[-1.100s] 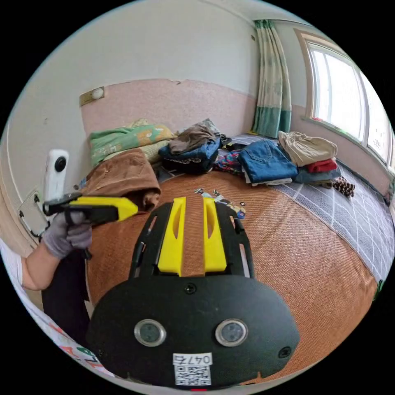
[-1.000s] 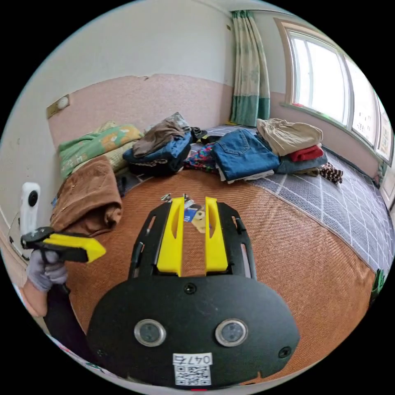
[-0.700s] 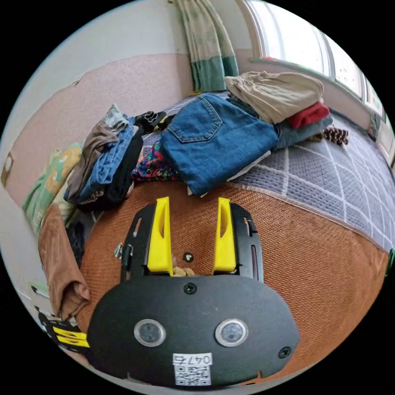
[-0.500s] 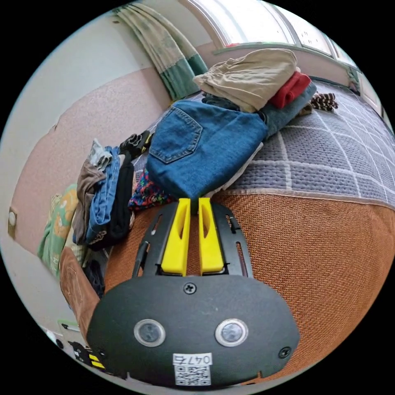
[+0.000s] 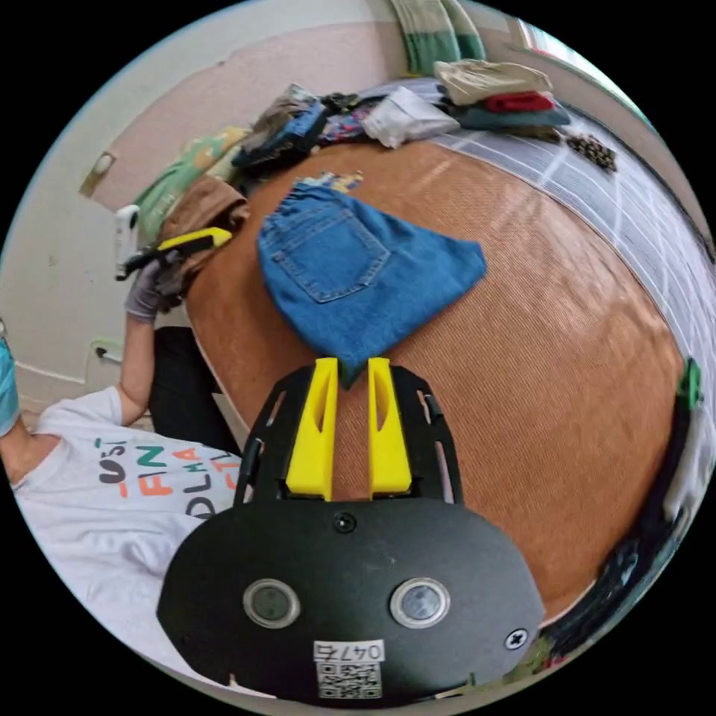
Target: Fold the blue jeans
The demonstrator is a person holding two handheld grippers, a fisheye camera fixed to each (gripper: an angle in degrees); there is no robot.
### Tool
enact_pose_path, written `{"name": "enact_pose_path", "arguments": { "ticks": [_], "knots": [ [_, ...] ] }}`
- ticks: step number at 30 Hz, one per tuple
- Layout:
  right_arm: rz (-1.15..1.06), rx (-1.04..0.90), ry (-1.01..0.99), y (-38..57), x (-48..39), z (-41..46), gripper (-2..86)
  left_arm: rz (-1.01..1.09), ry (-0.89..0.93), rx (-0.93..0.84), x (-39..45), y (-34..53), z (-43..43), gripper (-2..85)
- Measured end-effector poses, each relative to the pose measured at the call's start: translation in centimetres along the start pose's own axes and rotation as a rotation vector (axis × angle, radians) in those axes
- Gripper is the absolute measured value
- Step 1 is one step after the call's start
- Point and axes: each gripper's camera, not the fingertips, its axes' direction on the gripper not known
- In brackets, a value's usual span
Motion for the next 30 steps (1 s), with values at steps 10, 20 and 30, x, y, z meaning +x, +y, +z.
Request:
{"name": "enact_pose_path", "arguments": {
  "ticks": [10,20,30],
  "knots": [
    [0.077,0.575,0.061,24.6,-7.8,-7.2,10.7,0.043,0.117,0.001,6.2,0.5,1.3,5.5],
    [-0.466,0.466,0.290,24.1,-30.8,1.0,12.8,-0.030,0.083,0.036,15.5,9.7,-1.4,4.1],
    [-0.654,0.409,0.509,28.6,-37.7,7.6,9.5,-0.106,0.121,-0.001,16.9,13.0,-1.9,3.9]
  ]
}}
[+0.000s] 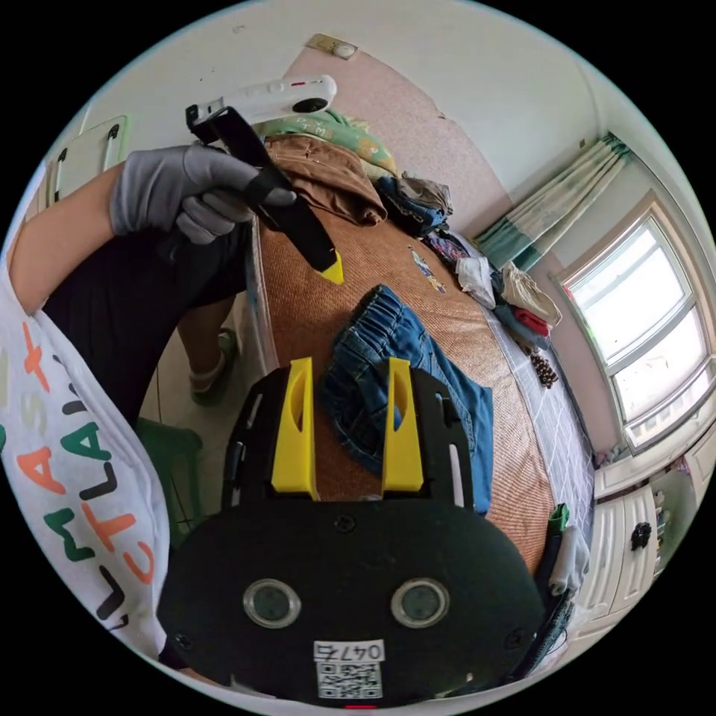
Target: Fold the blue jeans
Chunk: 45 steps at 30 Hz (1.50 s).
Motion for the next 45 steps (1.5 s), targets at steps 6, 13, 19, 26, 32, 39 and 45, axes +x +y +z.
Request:
{"name": "enact_pose_path", "arguments": {
  "ticks": [6,13,19,26,32,39,45],
  "knots": [
    [0.047,0.051,0.081,6.0,-2.1,-0.1,3.2,0.011,-0.018,-0.045,2.6,-0.8,-0.4,3.9],
    [0.538,0.362,-0.378,21.5,13.4,-1.4,1.1,0.030,-0.041,-0.034,7.3,-2.6,-2.3,3.8],
    [1.038,0.708,-0.461,44.5,29.8,-1.4,1.0,0.069,-0.040,-0.052,12.9,-4.7,-2.3,3.9],
    [1.532,0.438,0.141,72.0,36.7,0.1,10.7,0.124,-0.058,-0.039,20.8,-7.7,-2.4,4.5],
    [1.562,0.518,0.229,80.6,33.2,-0.1,7.2,0.222,-0.171,-0.012,28.6,-11.0,-0.4,7.7],
    [1.301,0.203,0.005,77.7,35.4,8.0,5.6,0.443,-0.281,-0.178,37.9,-14.9,7.7,13.1],
    [1.300,0.020,-0.058,77.1,35.9,15.0,6.2,0.457,-0.320,-0.224,40.3,-15.4,9.4,7.4]
  ]
}}
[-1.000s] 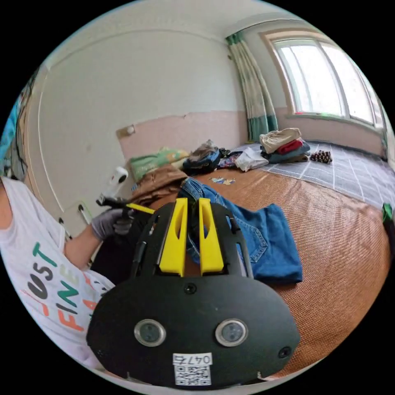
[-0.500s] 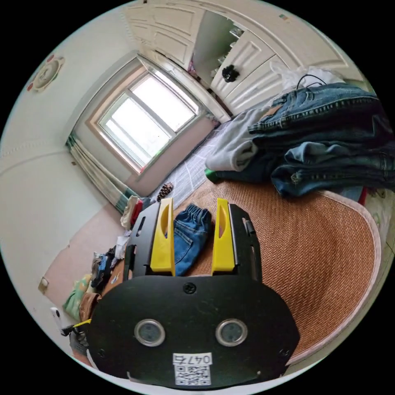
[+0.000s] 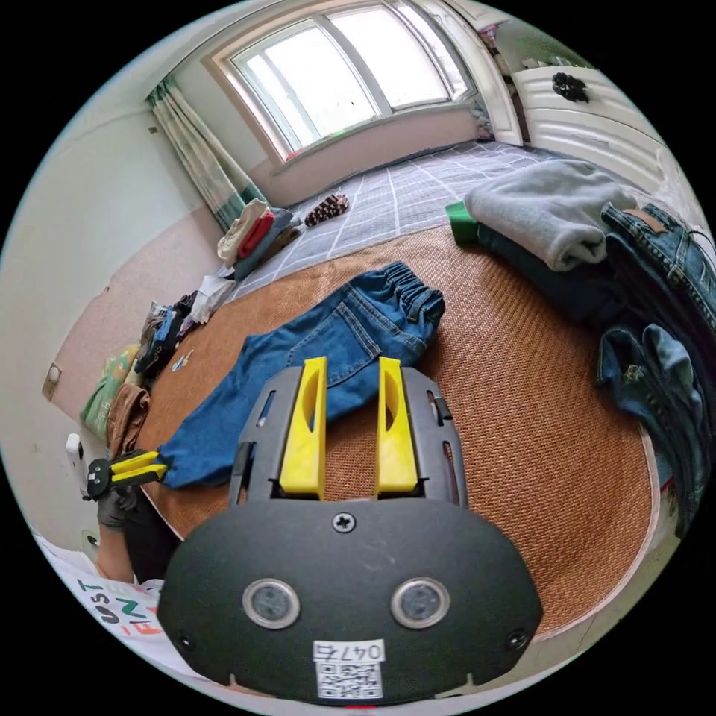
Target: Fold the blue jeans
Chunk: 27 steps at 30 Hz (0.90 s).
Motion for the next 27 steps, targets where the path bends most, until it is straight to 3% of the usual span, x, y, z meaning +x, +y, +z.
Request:
{"name": "enact_pose_path", "arguments": {
  "ticks": [6,9,11,13,15,17,22,27],
  "knots": [
    [-0.073,0.103,-0.005,0.7,-2.0,-0.1,4.9,0.094,0.050,0.025,-2.9,-0.2,-9.5,3.1],
    [-0.108,0.117,-0.014,0.6,-2.8,0.3,5.3,0.052,-0.134,0.038,-7.8,0.2,-15.6,4.6],
    [-0.129,0.099,-0.016,0.2,-3.4,1.3,6.0,-0.110,-0.383,0.052,-12.7,1.6,-19.1,8.2],
    [-0.155,0.040,-0.030,-0.4,-4.5,3.5,6.9,-0.191,-0.479,0.082,-14.7,3.9,-21.7,10.7],
    [-0.180,-0.011,-0.060,-0.8,-5.5,5.4,7.5,-0.259,-0.426,0.172,-15.8,7.3,-23.7,11.4],
    [-0.209,-0.055,-0.086,-1.3,-6.8,7.2,8.1,-0.305,-0.246,0.223,-17.0,11.7,-23.0,10.8],
    [-0.293,-0.212,-0.149,-2.2,-11.6,12.2,4.2,-0.290,-0.193,0.069,-17.5,15.4,-15.4,10.7],
    [-0.494,-0.469,-0.254,-1.8,-18.1,15.1,1.1,-0.240,-0.150,0.037,-17.6,16.6,-11.3,10.8]
  ]
}}
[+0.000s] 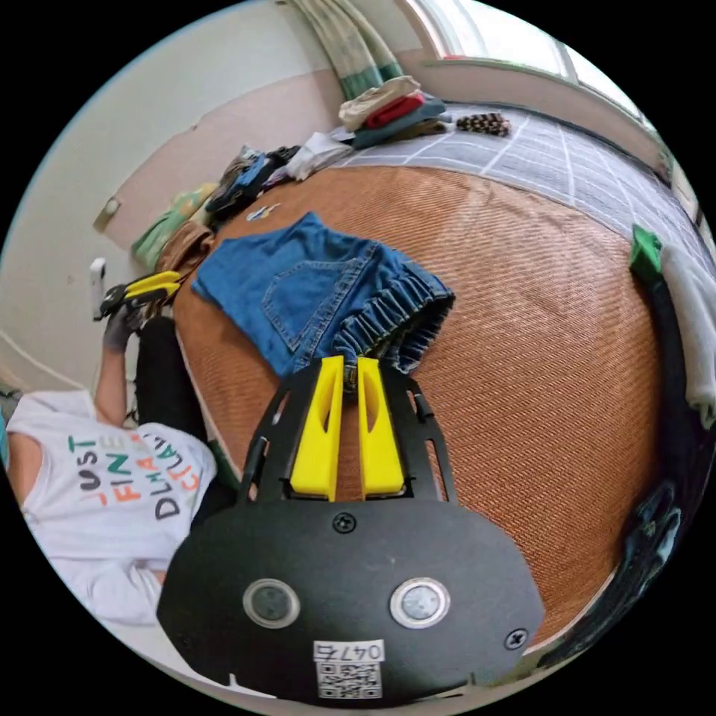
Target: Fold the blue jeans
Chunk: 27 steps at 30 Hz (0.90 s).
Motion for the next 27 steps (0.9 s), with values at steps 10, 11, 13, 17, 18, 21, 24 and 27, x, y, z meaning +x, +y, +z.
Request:
{"name": "enact_pose_path", "arguments": {
  "ticks": [10,11,13,17,18,21,24,27],
  "knots": [
    [-0.371,0.026,-0.029,3.1,-10.5,-4.3,3.9,-0.213,0.195,0.039,-10.7,7.7,4.7,10.0],
    [-0.385,0.051,-0.017,3.2,-11.2,-4.7,4.3,-0.281,0.229,0.073,-13.0,8.9,5.2,9.8],
    [-0.447,0.107,0.045,3.5,-14.1,-5.6,5.1,-0.388,0.242,0.119,-16.3,10.6,6.2,9.6],
    [-0.422,0.242,0.179,4.1,-16.6,-7.0,5.3,-0.555,0.219,0.109,-21.8,13.5,9.9,10.0],
    [-0.410,0.293,0.165,4.6,-16.8,-7.6,5.0,-0.564,0.210,0.104,-22.2,13.8,10.4,10.1],
    [-0.467,0.295,0.038,5.2,-18.3,-7.9,4.4,-0.618,0.166,0.091,-23.7,15.8,12.6,10.9],
    [-0.522,0.201,0.084,4.4,-21.2,-6.6,4.2,-0.692,0.231,0.096,-25.5,18.1,14.8,10.9],
    [-0.573,0.175,0.106,2.9,-24.2,-5.8,5.1,-0.722,0.246,0.100,-26.5,19.8,16.1,10.7]
  ]
}}
